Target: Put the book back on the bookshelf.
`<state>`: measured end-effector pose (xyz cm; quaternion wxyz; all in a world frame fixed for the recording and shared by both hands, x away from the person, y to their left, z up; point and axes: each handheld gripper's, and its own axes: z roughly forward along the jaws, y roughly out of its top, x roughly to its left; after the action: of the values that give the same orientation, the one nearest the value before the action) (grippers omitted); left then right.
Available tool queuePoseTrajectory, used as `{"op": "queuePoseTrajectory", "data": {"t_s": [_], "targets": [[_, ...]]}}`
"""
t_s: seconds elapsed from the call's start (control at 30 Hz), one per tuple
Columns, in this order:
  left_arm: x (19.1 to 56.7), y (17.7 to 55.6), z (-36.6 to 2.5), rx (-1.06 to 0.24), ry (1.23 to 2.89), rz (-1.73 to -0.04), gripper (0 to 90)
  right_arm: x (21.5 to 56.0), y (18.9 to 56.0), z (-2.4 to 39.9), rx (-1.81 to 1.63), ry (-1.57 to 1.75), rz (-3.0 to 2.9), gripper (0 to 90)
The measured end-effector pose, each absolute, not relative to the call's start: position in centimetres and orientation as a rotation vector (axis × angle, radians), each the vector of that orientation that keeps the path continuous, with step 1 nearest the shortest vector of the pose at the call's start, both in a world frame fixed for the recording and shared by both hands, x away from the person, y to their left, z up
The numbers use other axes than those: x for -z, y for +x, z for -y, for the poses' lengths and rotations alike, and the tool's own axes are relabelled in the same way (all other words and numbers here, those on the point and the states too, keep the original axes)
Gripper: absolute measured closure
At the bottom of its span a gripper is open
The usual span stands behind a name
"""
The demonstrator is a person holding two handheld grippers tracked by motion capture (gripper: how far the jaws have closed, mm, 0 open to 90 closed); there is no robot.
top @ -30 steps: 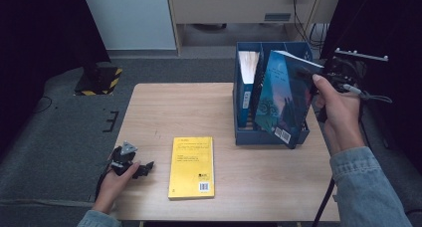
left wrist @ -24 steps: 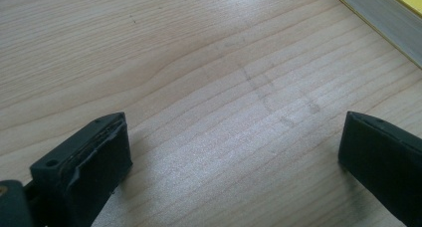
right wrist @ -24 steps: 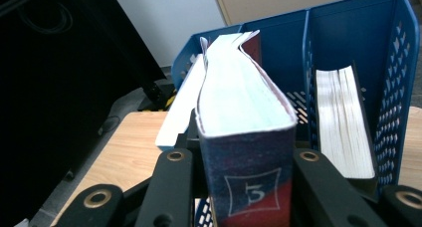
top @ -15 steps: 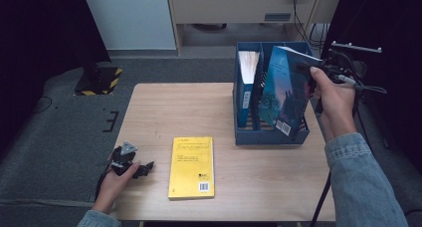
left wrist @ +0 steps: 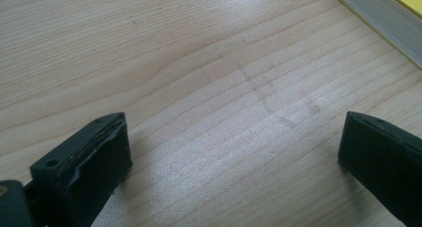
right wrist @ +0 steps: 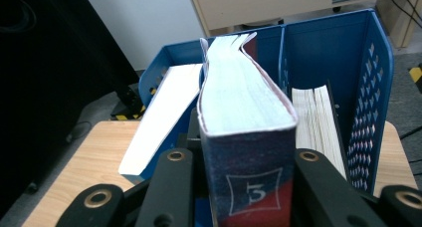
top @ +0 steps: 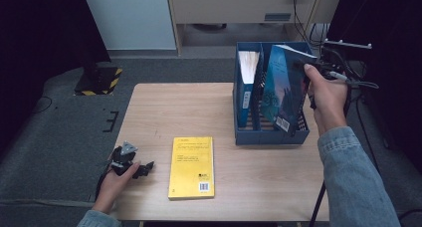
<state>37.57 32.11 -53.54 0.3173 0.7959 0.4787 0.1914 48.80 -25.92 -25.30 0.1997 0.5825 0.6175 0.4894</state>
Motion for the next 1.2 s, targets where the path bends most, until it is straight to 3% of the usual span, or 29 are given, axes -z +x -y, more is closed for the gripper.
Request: {"op": "queuePoseTrajectory", "data": {"t_s": [1.2], "targets": [[53.5,37.6,-32.0,-0.502,2.096,-1.255,0.0,27.5,53.2,22.5,-1.298,1.640,-1.728,73.0]]}}
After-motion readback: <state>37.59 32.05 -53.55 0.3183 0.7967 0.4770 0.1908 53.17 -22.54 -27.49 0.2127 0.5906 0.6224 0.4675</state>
